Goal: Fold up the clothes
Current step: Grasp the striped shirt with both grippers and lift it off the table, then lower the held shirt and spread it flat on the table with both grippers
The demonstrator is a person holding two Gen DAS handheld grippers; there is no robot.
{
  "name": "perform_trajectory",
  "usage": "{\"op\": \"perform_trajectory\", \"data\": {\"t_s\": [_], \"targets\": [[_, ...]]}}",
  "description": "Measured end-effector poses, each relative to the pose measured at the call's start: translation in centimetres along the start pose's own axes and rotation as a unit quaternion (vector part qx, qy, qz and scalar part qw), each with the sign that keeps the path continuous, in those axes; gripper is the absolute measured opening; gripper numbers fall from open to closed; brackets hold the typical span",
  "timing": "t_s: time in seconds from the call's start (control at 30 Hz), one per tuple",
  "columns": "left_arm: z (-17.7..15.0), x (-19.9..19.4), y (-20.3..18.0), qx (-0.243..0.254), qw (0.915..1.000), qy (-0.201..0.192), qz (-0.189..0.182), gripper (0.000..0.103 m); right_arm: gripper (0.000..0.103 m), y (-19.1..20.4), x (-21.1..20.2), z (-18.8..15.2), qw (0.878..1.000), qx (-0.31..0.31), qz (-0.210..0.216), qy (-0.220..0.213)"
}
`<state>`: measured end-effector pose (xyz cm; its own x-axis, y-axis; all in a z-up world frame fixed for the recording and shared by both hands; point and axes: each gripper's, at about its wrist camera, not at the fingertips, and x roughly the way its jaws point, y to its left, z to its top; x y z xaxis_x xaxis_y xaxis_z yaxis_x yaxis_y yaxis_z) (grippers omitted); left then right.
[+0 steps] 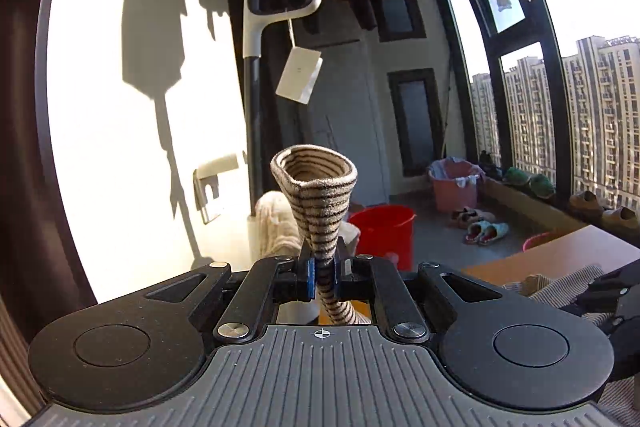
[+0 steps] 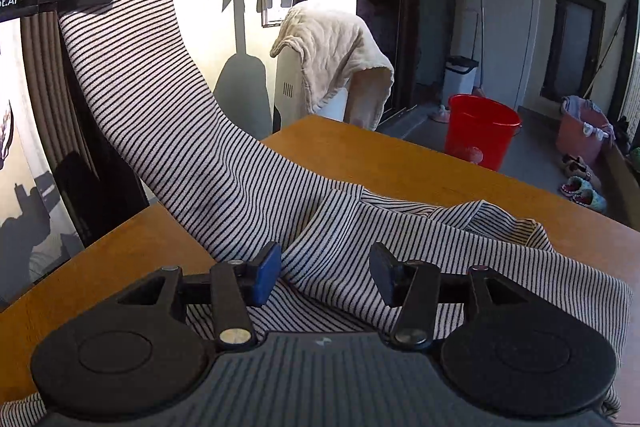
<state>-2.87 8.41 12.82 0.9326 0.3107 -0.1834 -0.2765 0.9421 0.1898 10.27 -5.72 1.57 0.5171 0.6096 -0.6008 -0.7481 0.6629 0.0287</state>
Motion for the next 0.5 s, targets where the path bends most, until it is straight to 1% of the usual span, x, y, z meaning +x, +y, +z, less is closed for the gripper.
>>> {"op": "perform_trajectory", "data": {"t_s": [0.07, 0.1, 0.17, 0.2, 0.3, 0.37, 0.4, 0.43, 0.5], "targets": [[-1.6, 0.2, 0.4, -0.005, 0.9999, 0.015, -0.001, 0.009, 0.049, 0.1, 1.8, -0.2, 1.000, 0.014, 0.012, 0.018], [-2.1, 0.2, 0.4, -0.008, 0.9997, 0.021, -0.004, 0.009, 0.039, 0.2, 2.5, -0.4, 0.999, 0.017, 0.014, 0.026], [-2.7, 0.5, 0.5, -0.014, 0.9994, 0.032, -0.008, 0.009, 0.017, -0.4, 2.2, -0.6, 0.999, 0.021, 0.020, 0.028], [-3.1, 0.5, 0.6, -0.016, 0.9992, 0.035, -0.009, 0.009, 0.009, -1.1, 1.3, -0.5, 0.999, 0.031, 0.032, 0.027], [-3.7, 0.4, 0.8, -0.022, 0.9988, 0.042, -0.014, 0.010, 0.008, -4.0, -3.6, 0.3, 0.999, 0.029, -0.006, -0.015], [-3.7, 0.5, 0.7, -0.030, 0.9984, 0.044, -0.019, 0.010, 0.008, -7.9, -8.9, 1.8, 0.995, 0.049, -0.058, -0.060], [-3.5, 0.5, 0.5, -0.034, 0.9982, 0.043, -0.023, 0.010, 0.008, -9.7, -11.3, 2.5, 0.992, 0.060, -0.083, -0.079], [-3.2, 0.6, 0.2, -0.038, 0.9980, 0.041, -0.030, 0.010, 0.008, -10.8, -13.9, 3.3, 0.986, 0.060, -0.112, -0.108], [-2.6, 0.6, -0.6, -0.043, 0.9975, 0.035, -0.043, 0.010, 0.008, -13.1, -19.2, 4.9, 0.970, 0.059, -0.170, -0.164]]}}
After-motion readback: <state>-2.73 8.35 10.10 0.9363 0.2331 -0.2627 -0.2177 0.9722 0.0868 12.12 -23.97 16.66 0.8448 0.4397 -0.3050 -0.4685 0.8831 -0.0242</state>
